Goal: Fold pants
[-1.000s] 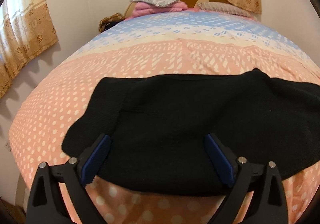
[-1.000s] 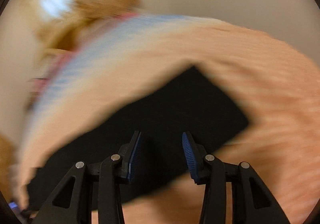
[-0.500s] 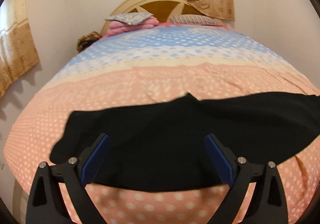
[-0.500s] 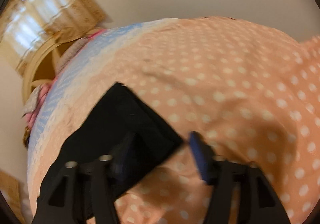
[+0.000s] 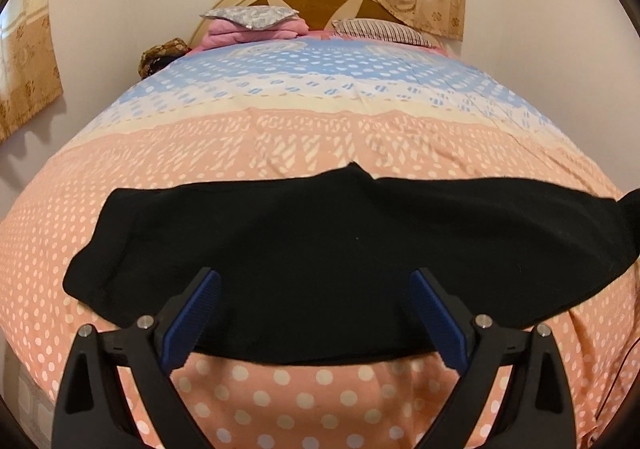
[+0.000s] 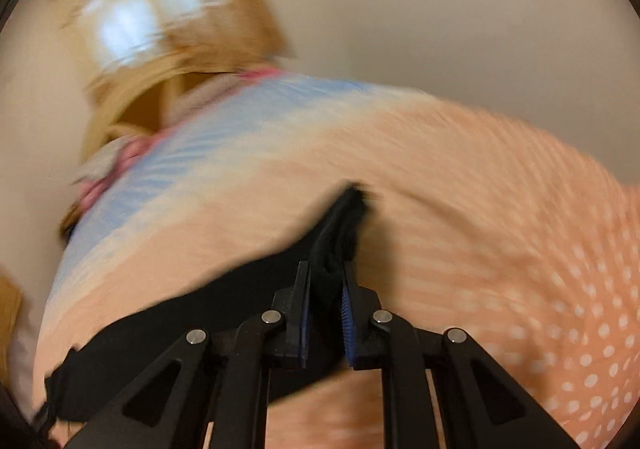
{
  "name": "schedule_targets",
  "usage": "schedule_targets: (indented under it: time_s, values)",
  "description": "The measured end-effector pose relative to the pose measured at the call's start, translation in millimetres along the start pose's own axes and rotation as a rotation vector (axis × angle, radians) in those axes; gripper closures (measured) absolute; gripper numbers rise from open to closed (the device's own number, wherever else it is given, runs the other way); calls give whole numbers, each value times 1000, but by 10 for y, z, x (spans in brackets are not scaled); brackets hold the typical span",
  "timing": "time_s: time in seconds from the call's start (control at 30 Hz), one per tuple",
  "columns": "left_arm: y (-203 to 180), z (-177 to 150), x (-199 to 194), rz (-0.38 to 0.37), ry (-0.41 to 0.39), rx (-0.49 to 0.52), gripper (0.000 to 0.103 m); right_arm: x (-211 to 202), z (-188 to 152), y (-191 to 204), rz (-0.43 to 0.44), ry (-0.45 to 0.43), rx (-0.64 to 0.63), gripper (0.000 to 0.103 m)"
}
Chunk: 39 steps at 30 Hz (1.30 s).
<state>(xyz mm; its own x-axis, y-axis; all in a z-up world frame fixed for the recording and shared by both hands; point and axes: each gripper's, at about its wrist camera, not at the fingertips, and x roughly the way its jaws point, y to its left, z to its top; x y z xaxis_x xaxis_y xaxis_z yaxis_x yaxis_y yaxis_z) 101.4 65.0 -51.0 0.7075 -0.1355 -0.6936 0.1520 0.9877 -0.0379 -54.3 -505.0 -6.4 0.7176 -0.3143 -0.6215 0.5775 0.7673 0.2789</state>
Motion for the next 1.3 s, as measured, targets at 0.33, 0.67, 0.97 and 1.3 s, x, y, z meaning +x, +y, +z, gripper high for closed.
schedule_targets:
  time_s: [0.33, 0.67, 0.97, 1.3]
  values:
    - [224, -58, -29, -36, -3, -53, 5, 63, -974, 2439, 352, 138, -531, 89]
    - [383, -112, 95, -52, 30, -95, 5, 280, -1907, 2990, 478, 226, -695, 28]
    - [-131, -29, 35, -158, -11, 56, 5, 237, -1221, 2661, 583, 196, -443, 56]
    - [-487, 38, 5, -168, -8, 154, 5, 1114, -1489, 3201, 531, 299, -483, 66]
